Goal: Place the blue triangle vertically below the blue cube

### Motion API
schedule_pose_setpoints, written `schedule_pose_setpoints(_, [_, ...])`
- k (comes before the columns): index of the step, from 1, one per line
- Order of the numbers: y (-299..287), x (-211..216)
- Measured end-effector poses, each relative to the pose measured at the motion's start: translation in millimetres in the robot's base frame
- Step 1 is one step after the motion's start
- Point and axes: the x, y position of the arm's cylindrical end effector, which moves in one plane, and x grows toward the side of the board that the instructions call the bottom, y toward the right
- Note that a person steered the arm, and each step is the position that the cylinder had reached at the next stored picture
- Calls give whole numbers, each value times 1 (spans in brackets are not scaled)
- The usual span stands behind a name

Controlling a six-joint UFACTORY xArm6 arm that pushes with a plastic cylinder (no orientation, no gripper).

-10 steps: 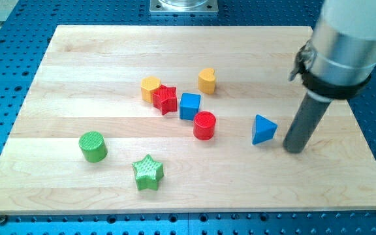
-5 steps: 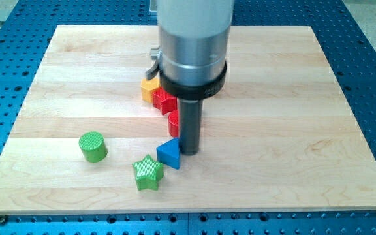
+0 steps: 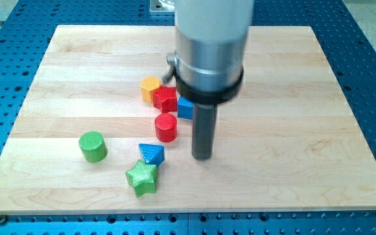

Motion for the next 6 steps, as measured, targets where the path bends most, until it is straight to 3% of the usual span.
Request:
schedule_pose_setpoints(2, [-73,-51])
schedule_pose_setpoints(3, [-82,-88])
schedule_pose_setpoints(4, [-41,-33])
schedule_pose_setpoints(5, [6,-67])
schedule_pose_setpoints(6, [-7,-111])
